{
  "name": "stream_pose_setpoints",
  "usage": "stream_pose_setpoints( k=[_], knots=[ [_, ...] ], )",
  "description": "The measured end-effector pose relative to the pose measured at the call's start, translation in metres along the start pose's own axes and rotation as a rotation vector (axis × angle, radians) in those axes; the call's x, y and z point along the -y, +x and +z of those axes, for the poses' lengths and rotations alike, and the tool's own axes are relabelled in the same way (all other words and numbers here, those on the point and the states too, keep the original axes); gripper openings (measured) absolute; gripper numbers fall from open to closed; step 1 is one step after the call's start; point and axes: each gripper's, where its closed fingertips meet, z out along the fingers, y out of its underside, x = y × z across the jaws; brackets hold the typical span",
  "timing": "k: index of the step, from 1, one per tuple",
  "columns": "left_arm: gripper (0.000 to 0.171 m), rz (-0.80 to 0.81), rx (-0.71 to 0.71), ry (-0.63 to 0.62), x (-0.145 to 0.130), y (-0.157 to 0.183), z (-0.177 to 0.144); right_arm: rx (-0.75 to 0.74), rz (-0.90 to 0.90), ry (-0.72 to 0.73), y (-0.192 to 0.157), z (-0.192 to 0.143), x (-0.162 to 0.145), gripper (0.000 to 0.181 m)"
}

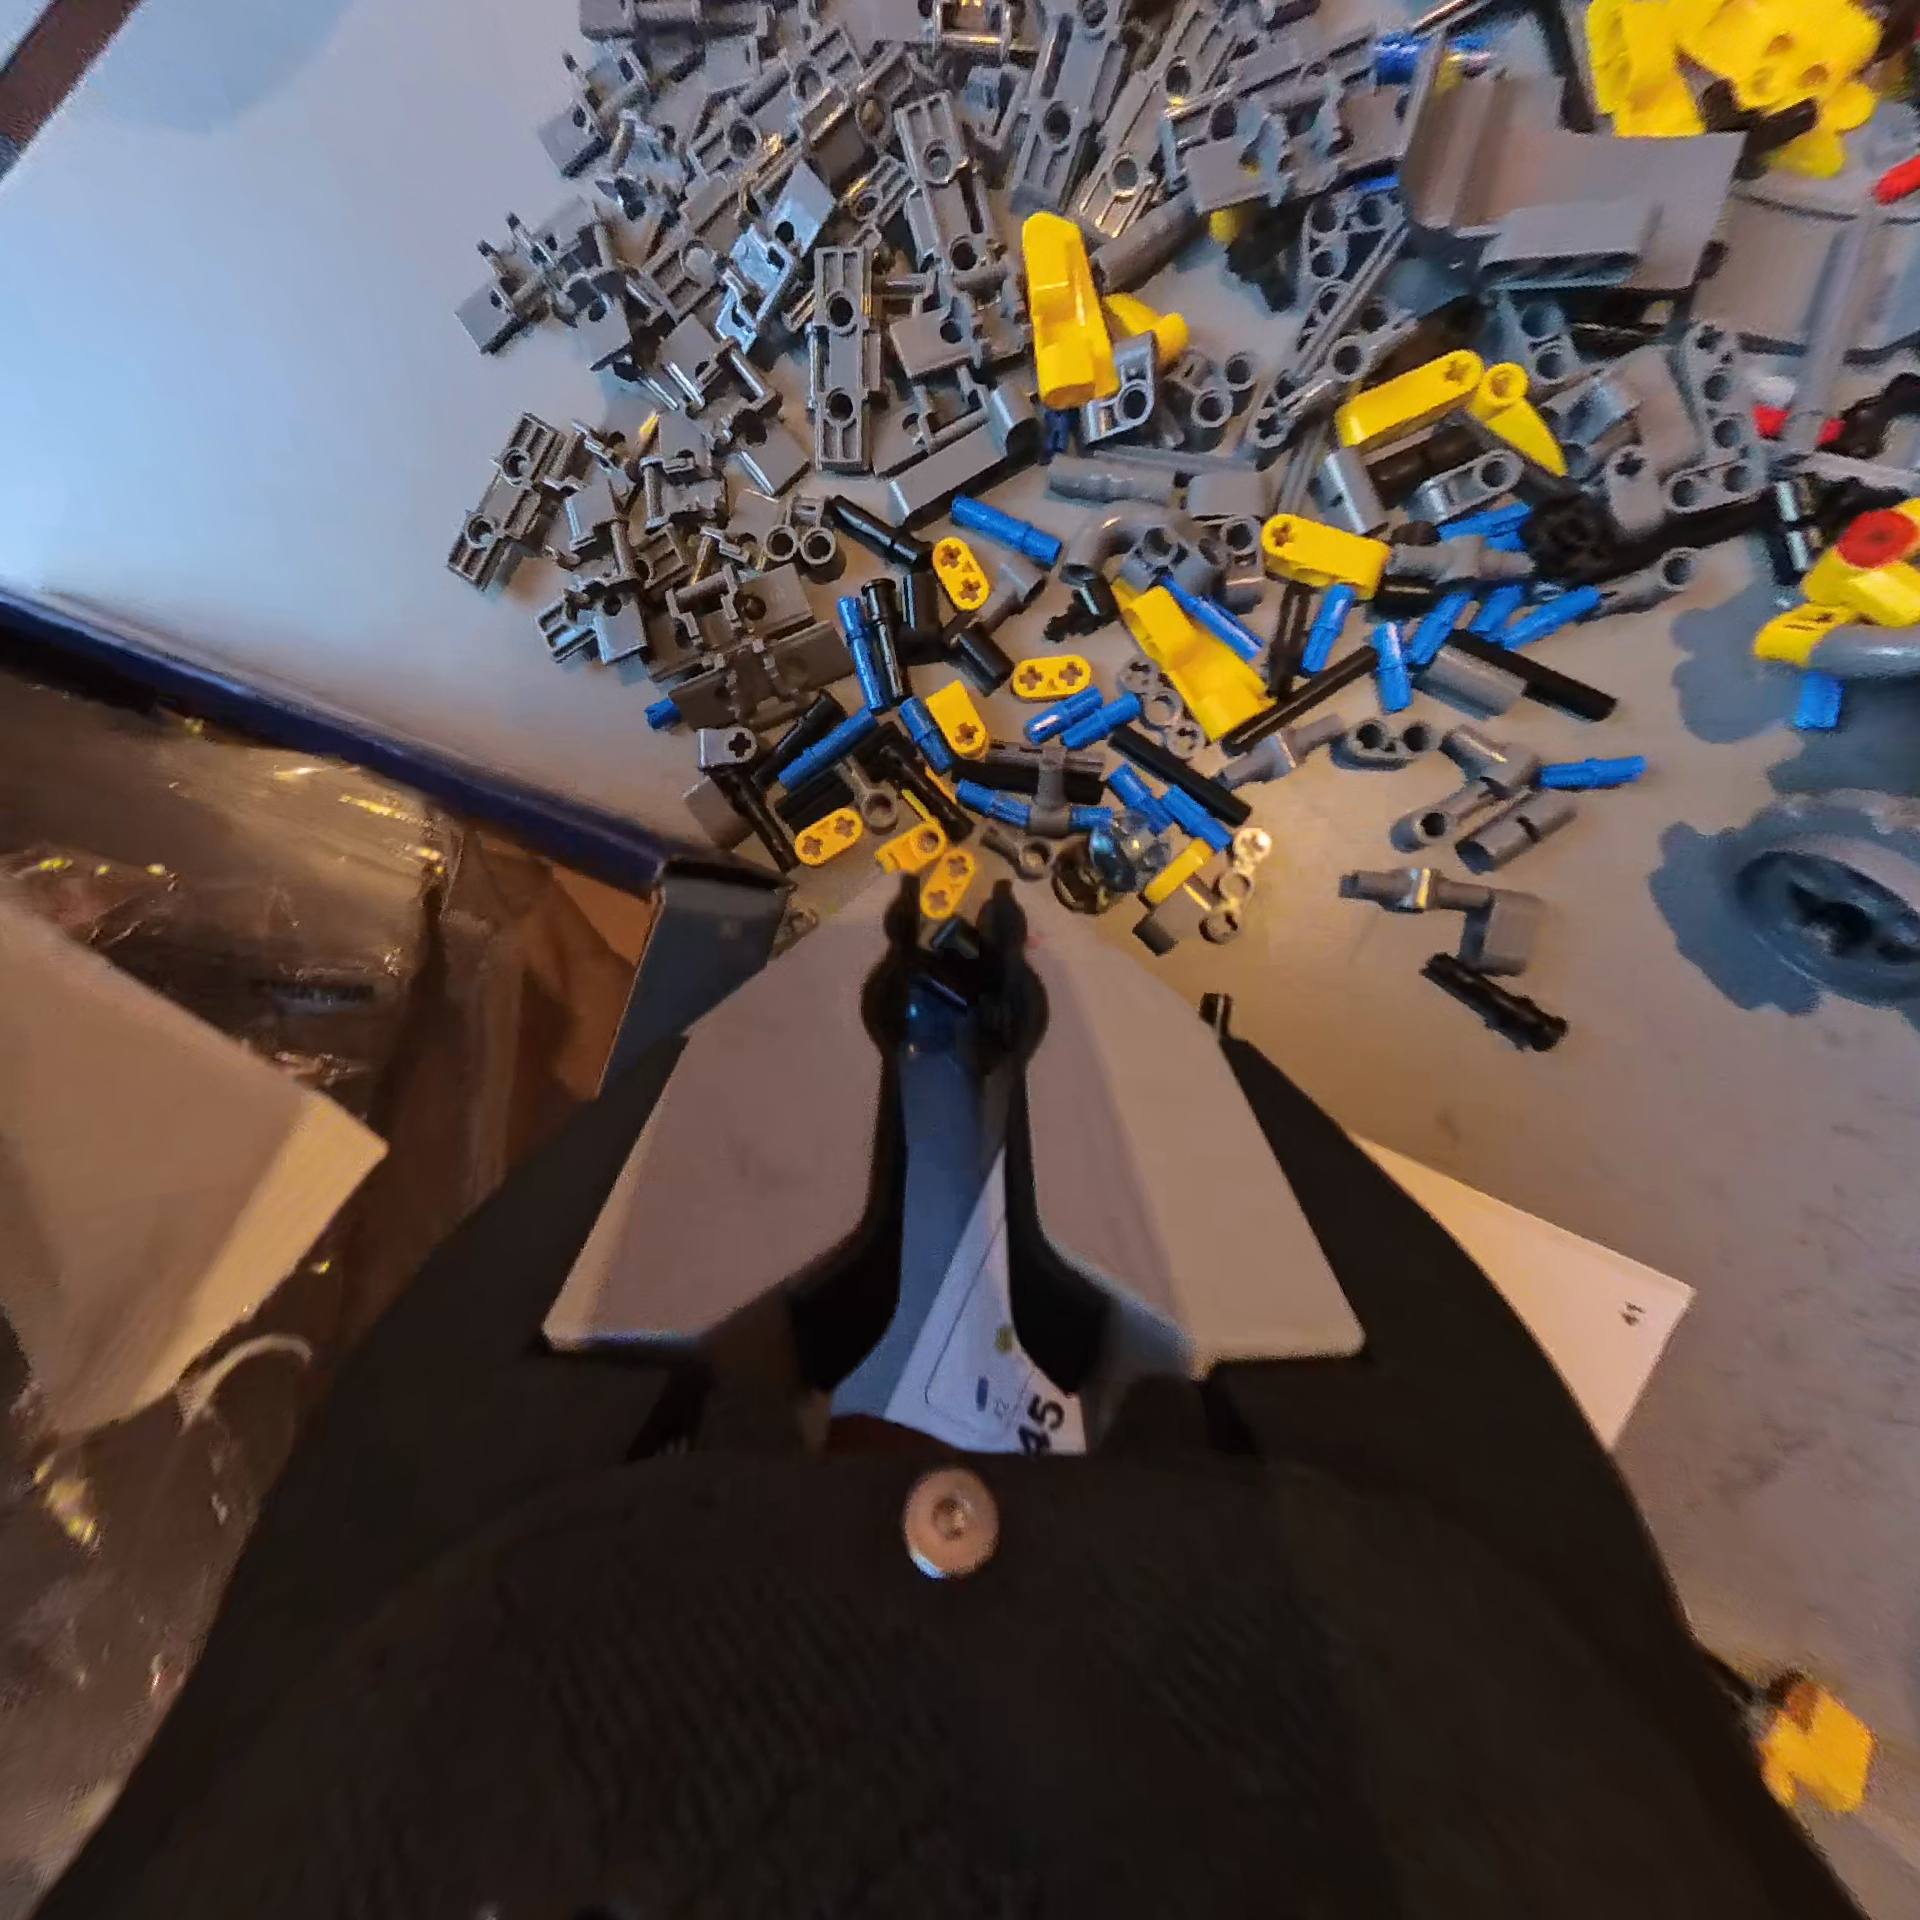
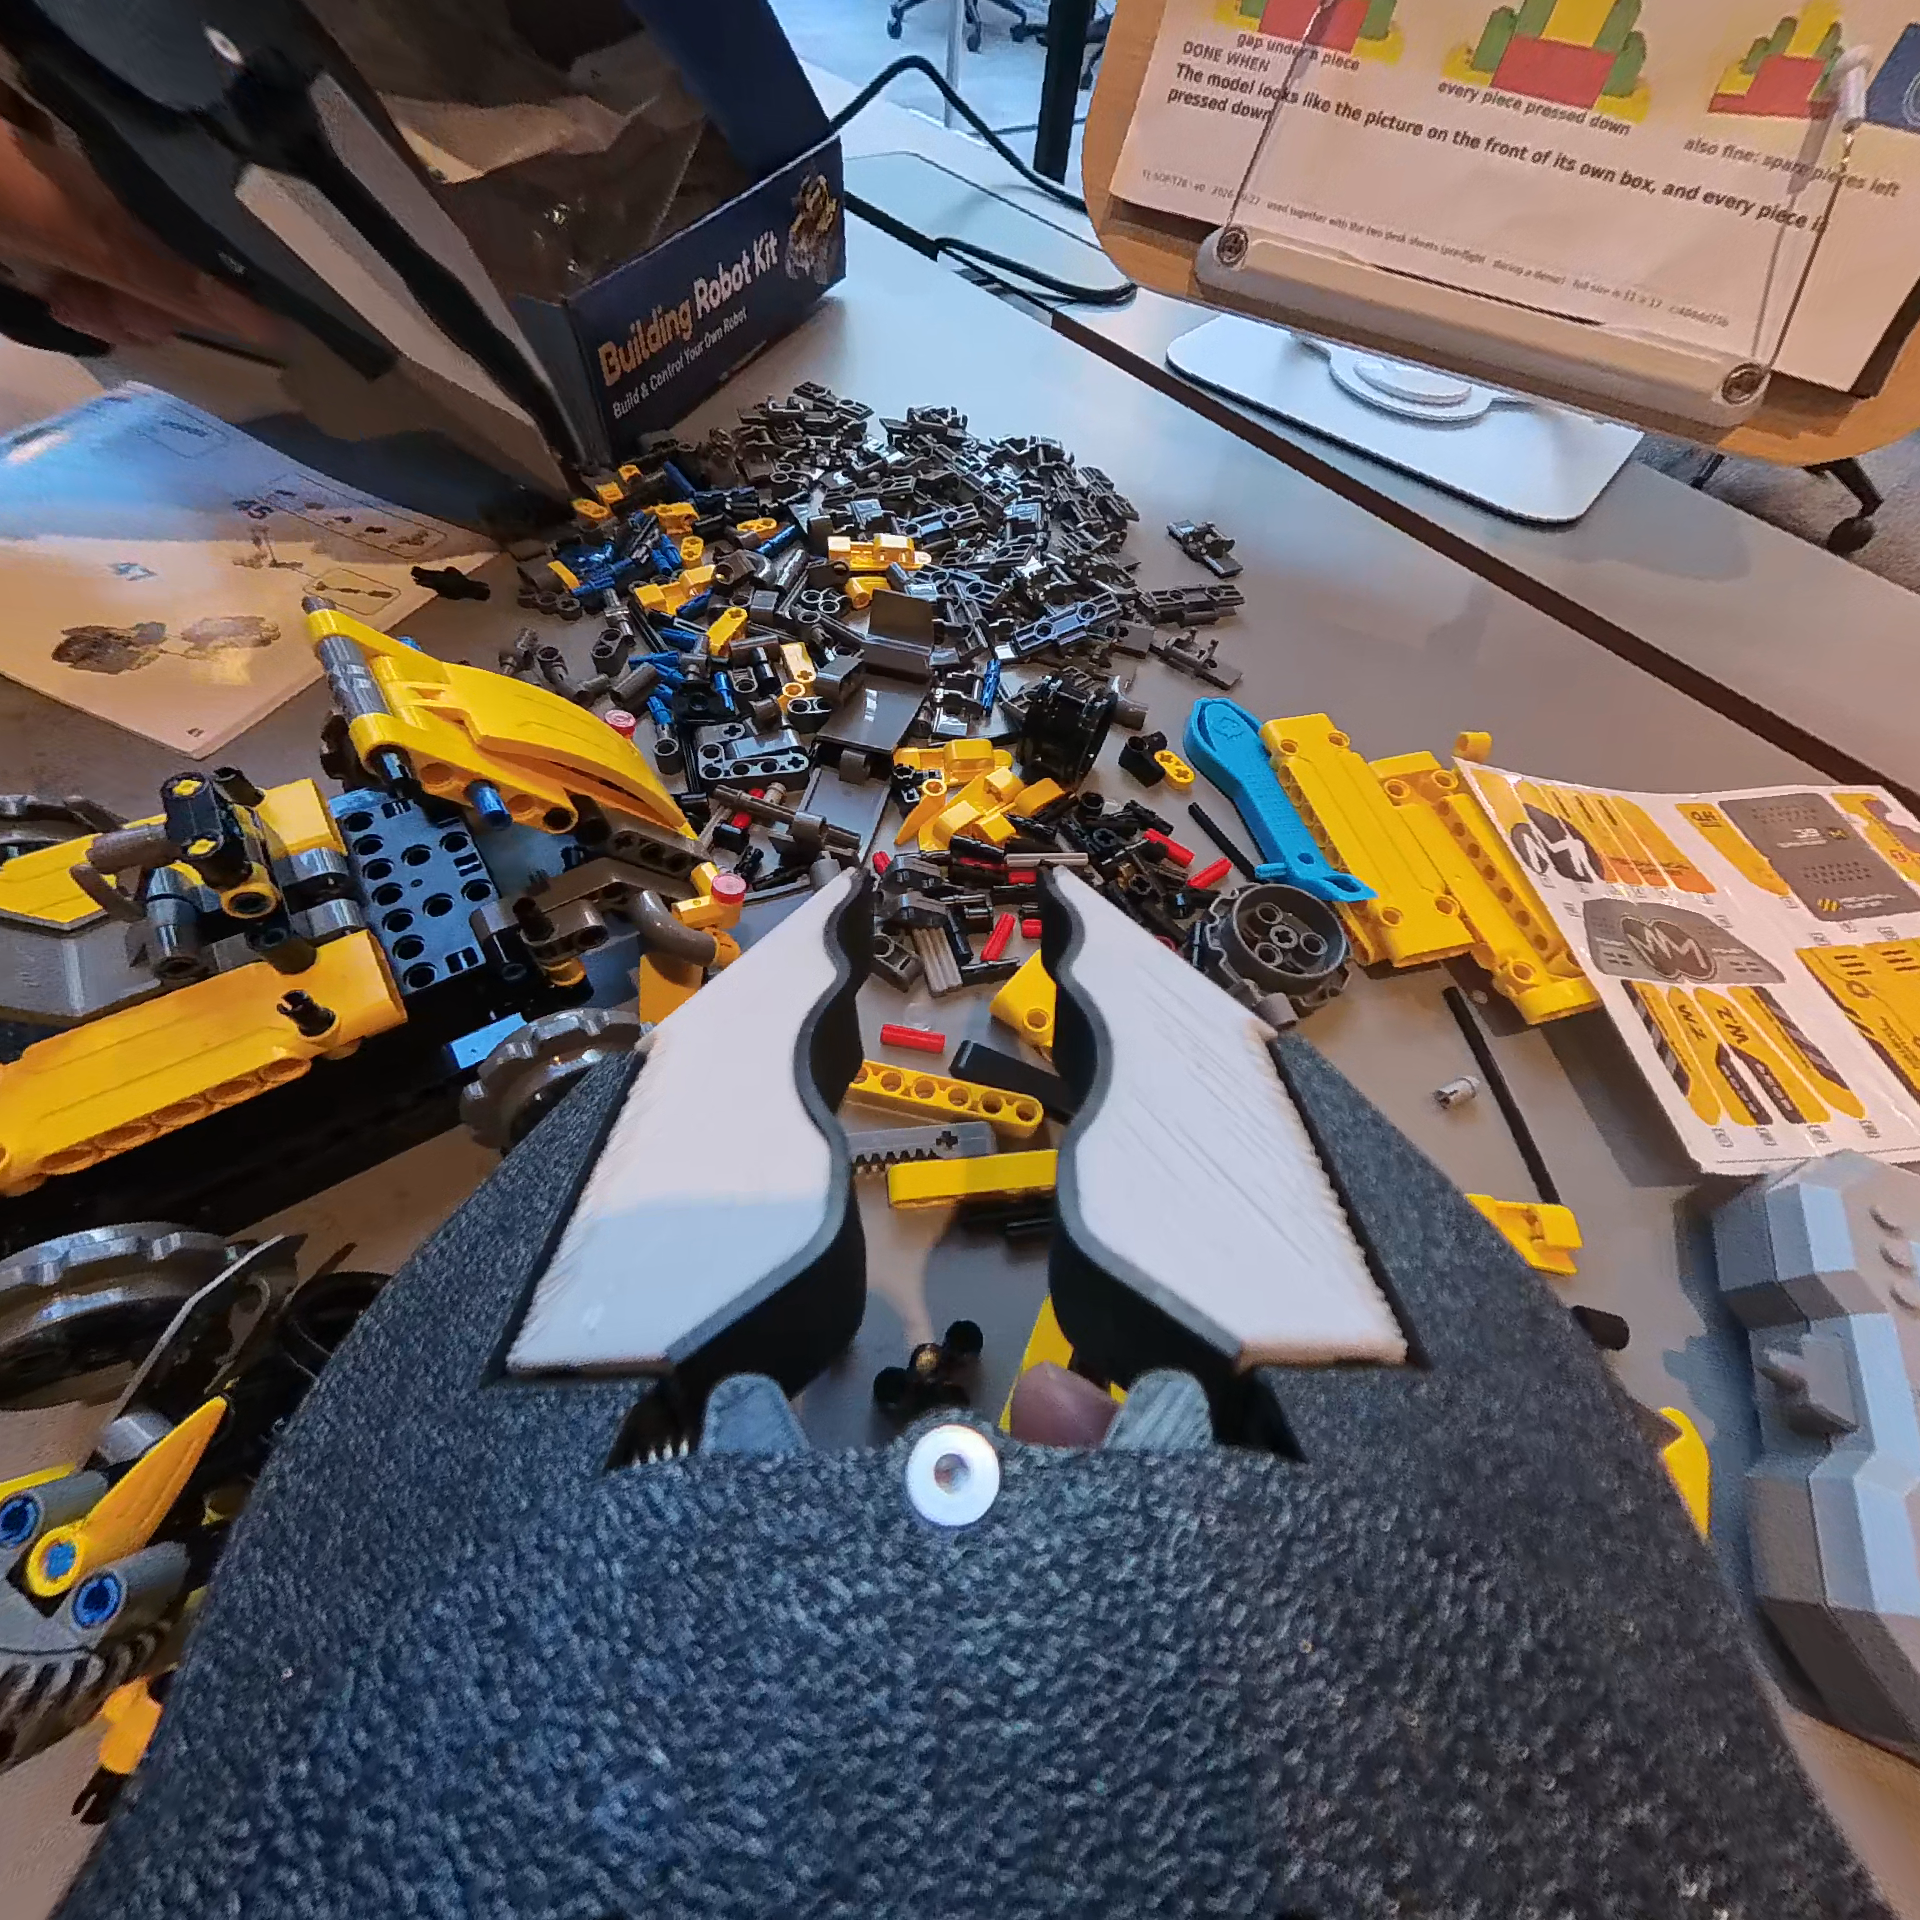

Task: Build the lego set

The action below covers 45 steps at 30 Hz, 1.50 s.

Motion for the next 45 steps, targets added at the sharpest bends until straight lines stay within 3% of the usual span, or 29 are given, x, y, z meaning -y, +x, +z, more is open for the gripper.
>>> stream_pose_setpoints(
  k=[9,20,26,39,45],
  knots=[
    [0.020,-0.029,0.076,-0.009,-0.028,-0.020,-0.030,0.014,-0.012,-0.006,-0.005,0.003,0.000,0.031],
    [0.023,-0.059,0.078,0.006,-0.032,-0.018,-0.025,-0.005,-0.007,-0.004,0.000,0.004,-0.002,0.030],
    [0.023,-0.133,0.162,0.045,-0.030,-0.034,-0.018,0.002,-0.016,-0.002,-0.003,0.007,-0.001,0.030],
    [0.001,-0.152,0.015,0.034,-0.025,-0.015,0.004,-0.016,-0.014,0.004,0.002,0.006,-0.001,0.030],
    [0.017,-0.125,-0.015,0.073,-0.022,0.003,-0.009,-0.014,-0.019,-0.004,0.001,0.008,-0.002,0.030]
  ],
)
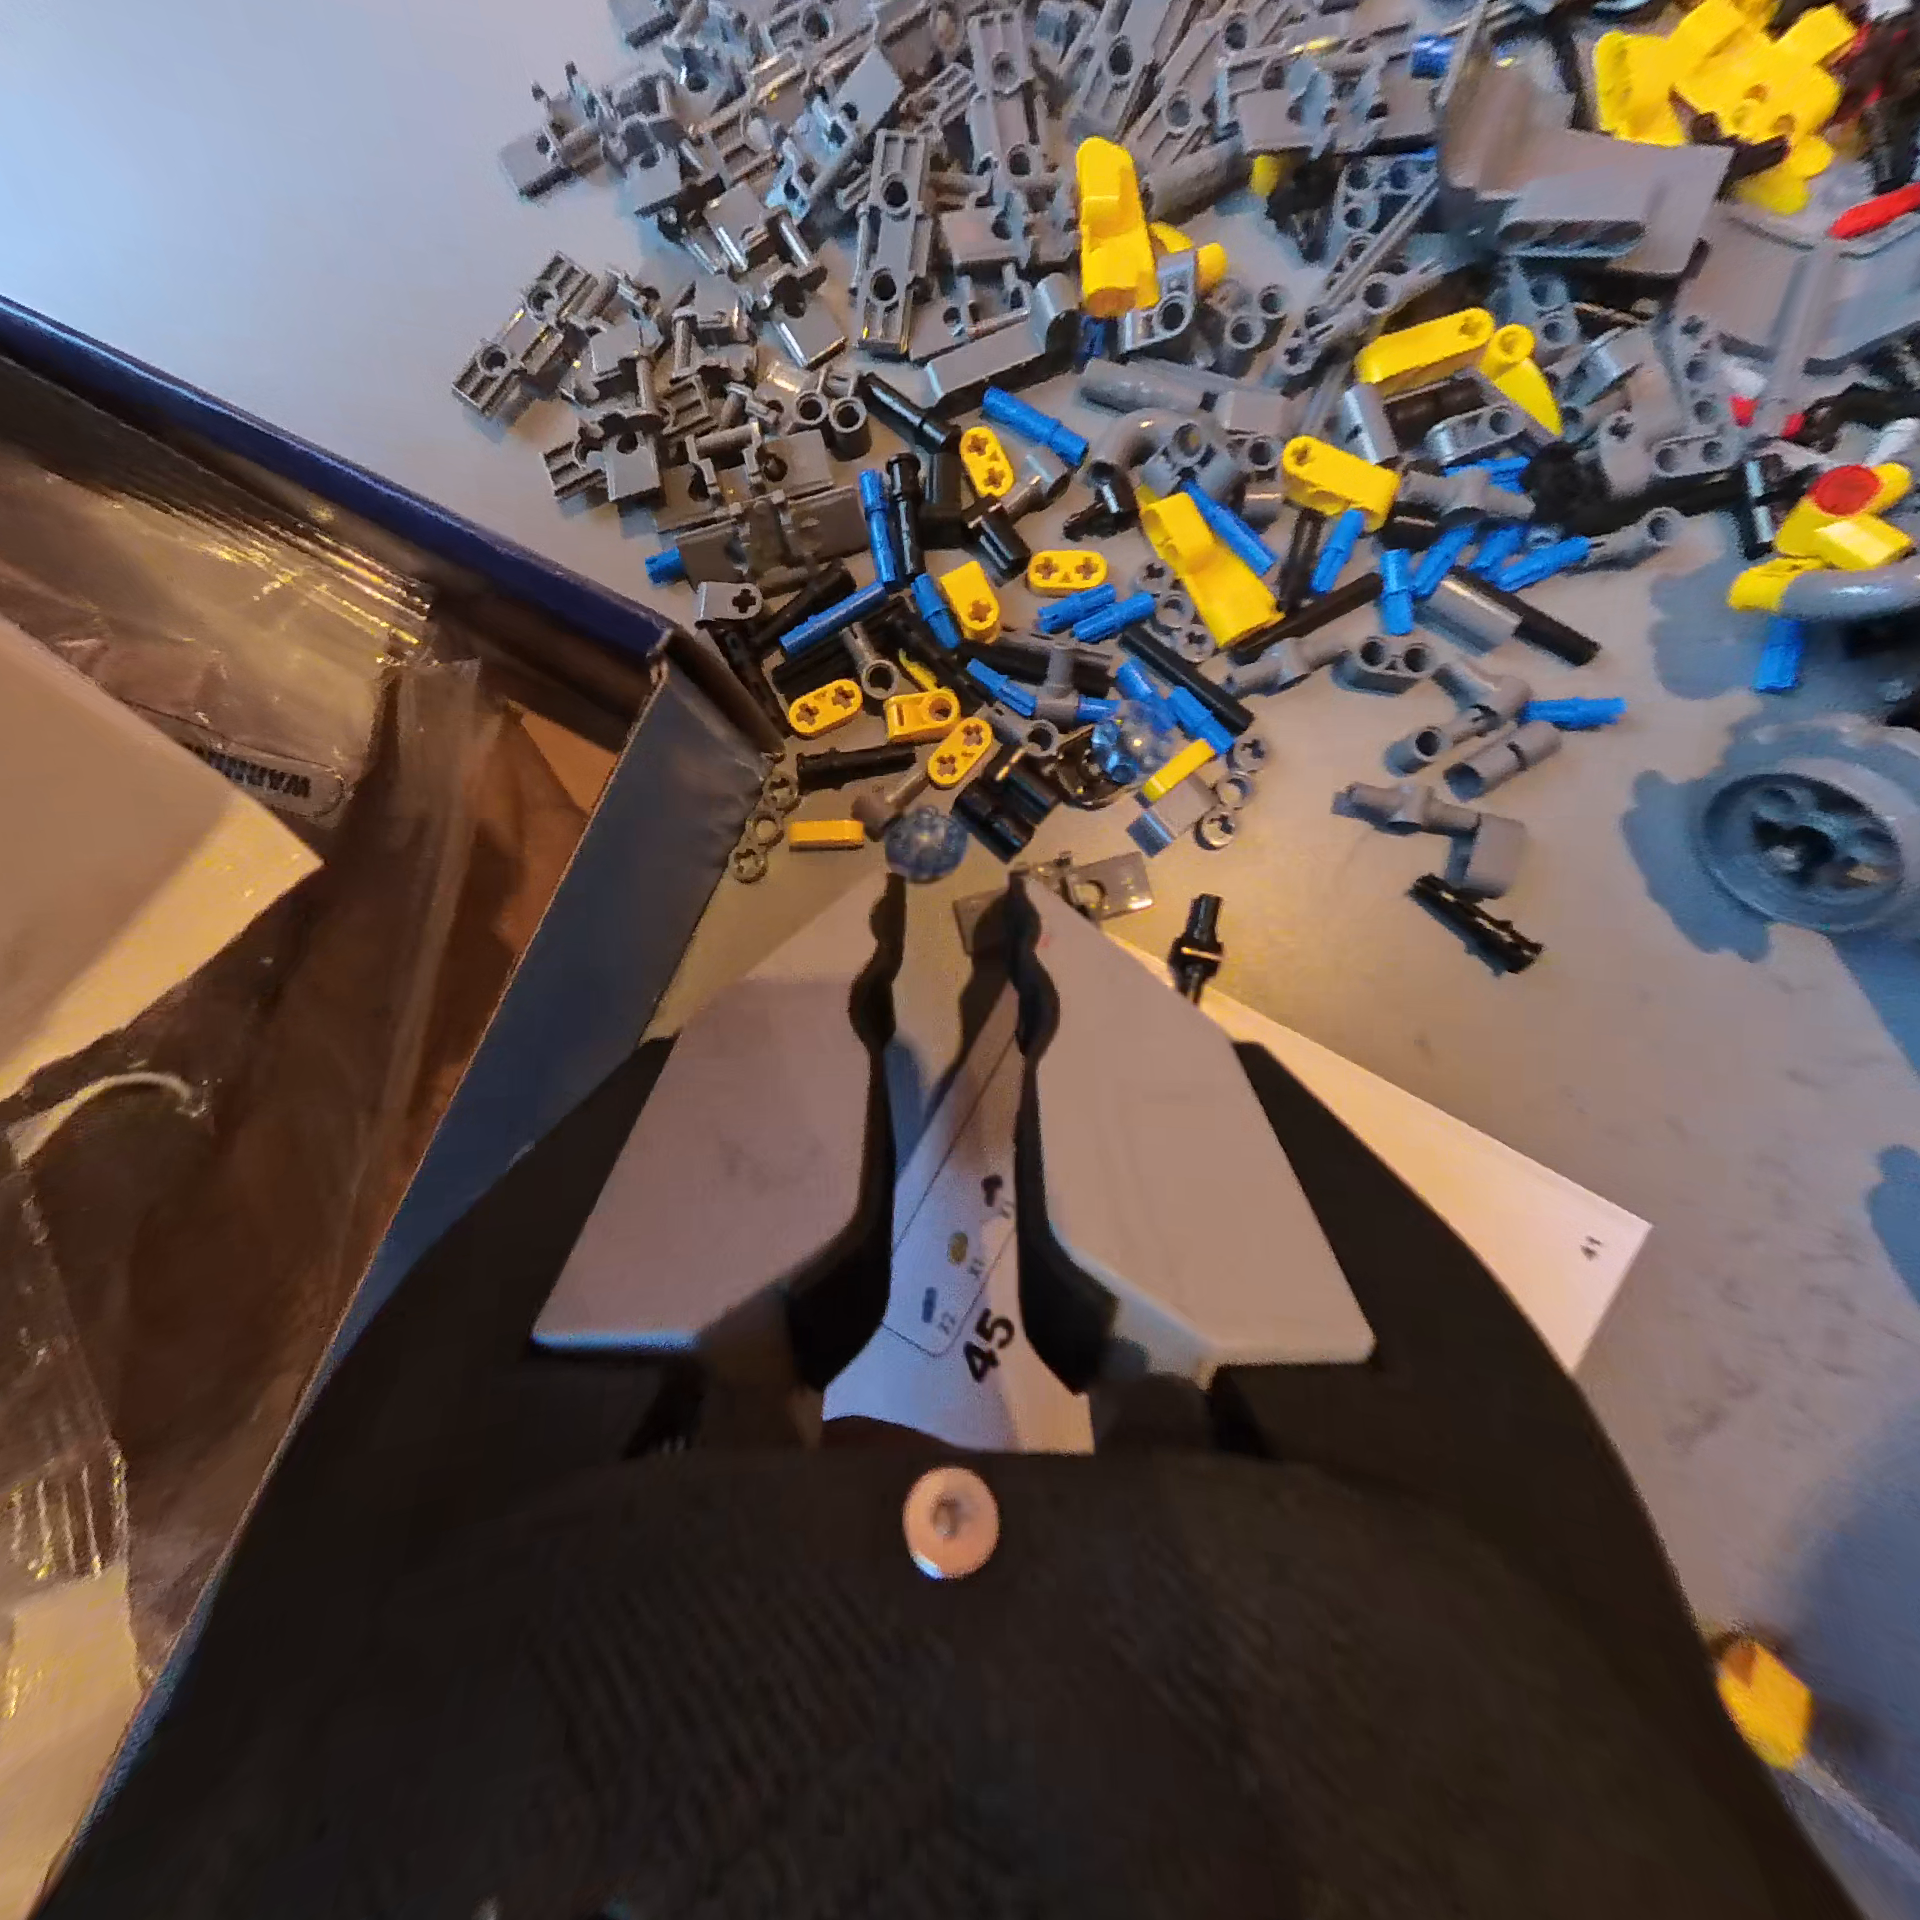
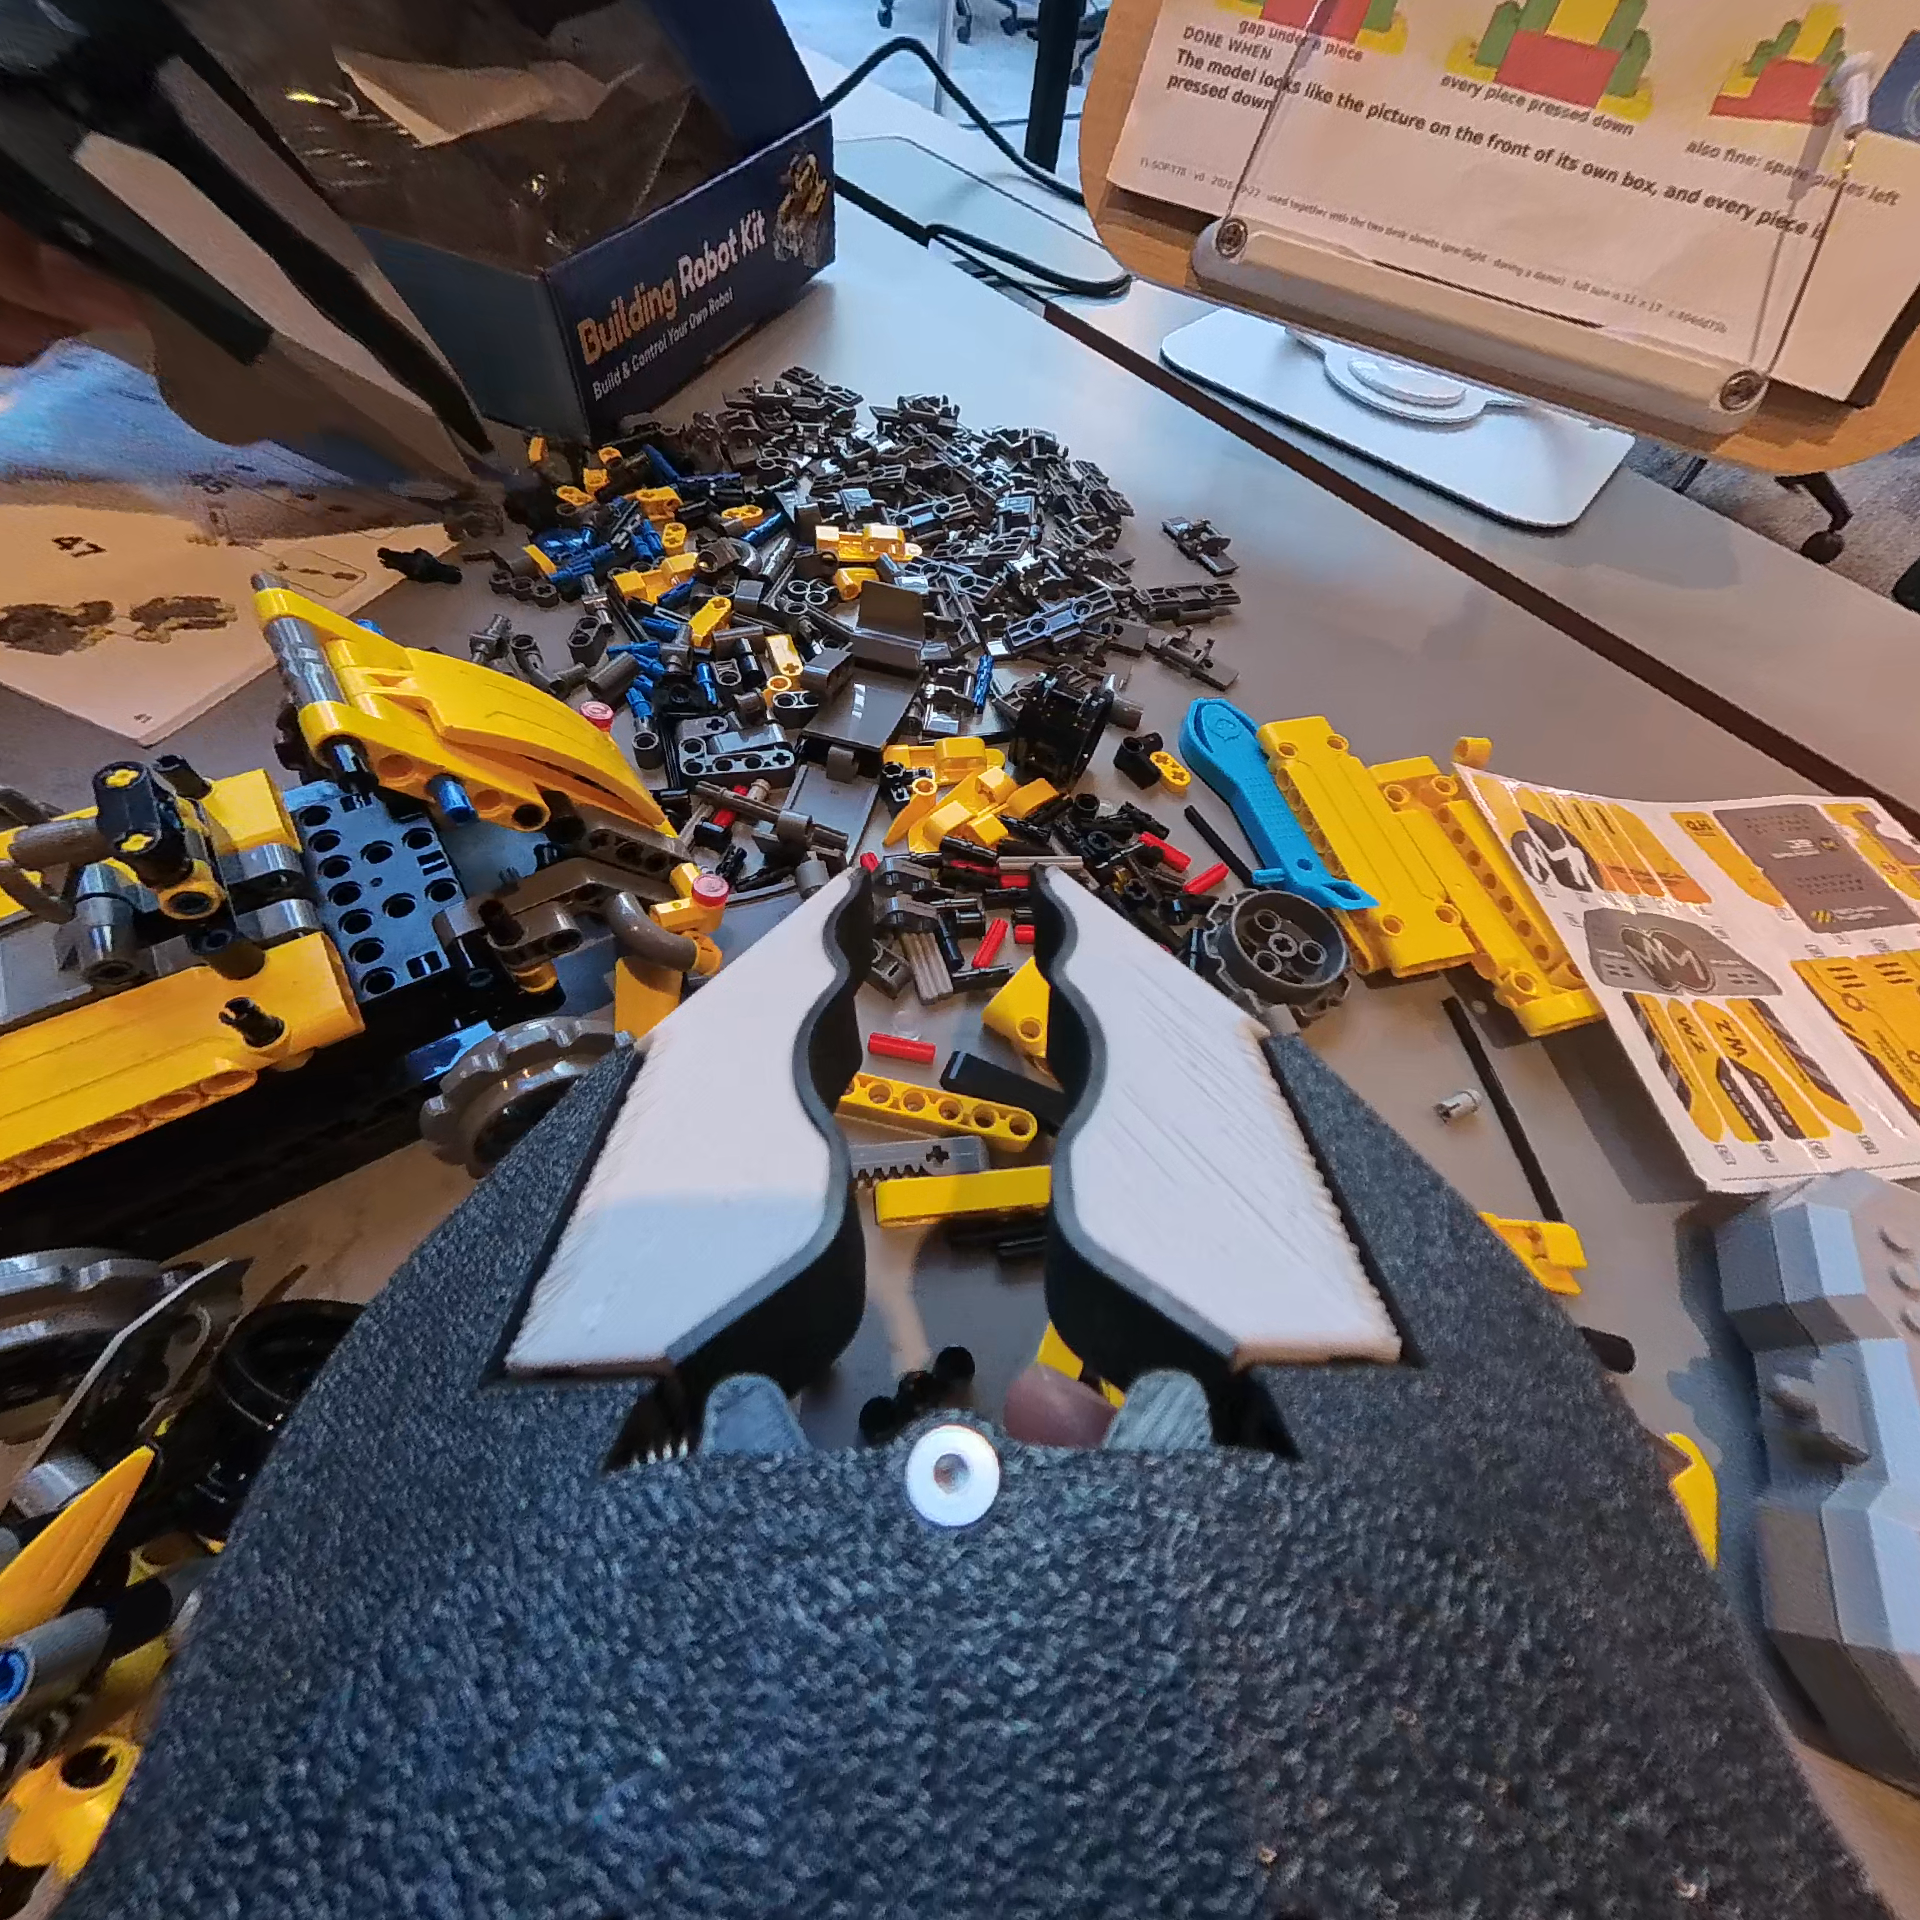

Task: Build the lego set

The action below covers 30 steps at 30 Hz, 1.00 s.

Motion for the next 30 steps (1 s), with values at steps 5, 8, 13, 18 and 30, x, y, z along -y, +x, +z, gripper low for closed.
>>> stream_pose_setpoints(
  k=[5,8,13,18,30],
  knots=[
    [0.022,-0.016,0.000,0.042,0.012,0.008,-0.015,-0.038,-0.010,0.009,0.006,-0.003,0.002,0.030],
    [0.025,-0.049,-0.019,0.119,0.023,0.021,-0.030,-0.106,0.013,0.039,0.021,-0.011,0.005,0.030],
    [0.033,-0.066,-0.010,0.175,0.016,0.038,-0.040,-0.142,0.079,0.027,0.036,-0.015,-0.001,0.030],
    [0.036,-0.098,-0.062,0.094,-0.005,0.048,-0.029,-0.144,0.089,-0.149,0.040,-0.009,-0.031,0.028],
    [0.036,-0.057,-0.099,0.080,-0.003,0.061,-0.020,-0.110,0.079,-0.151,0.033,-0.005,-0.030,0.028]
  ],
)
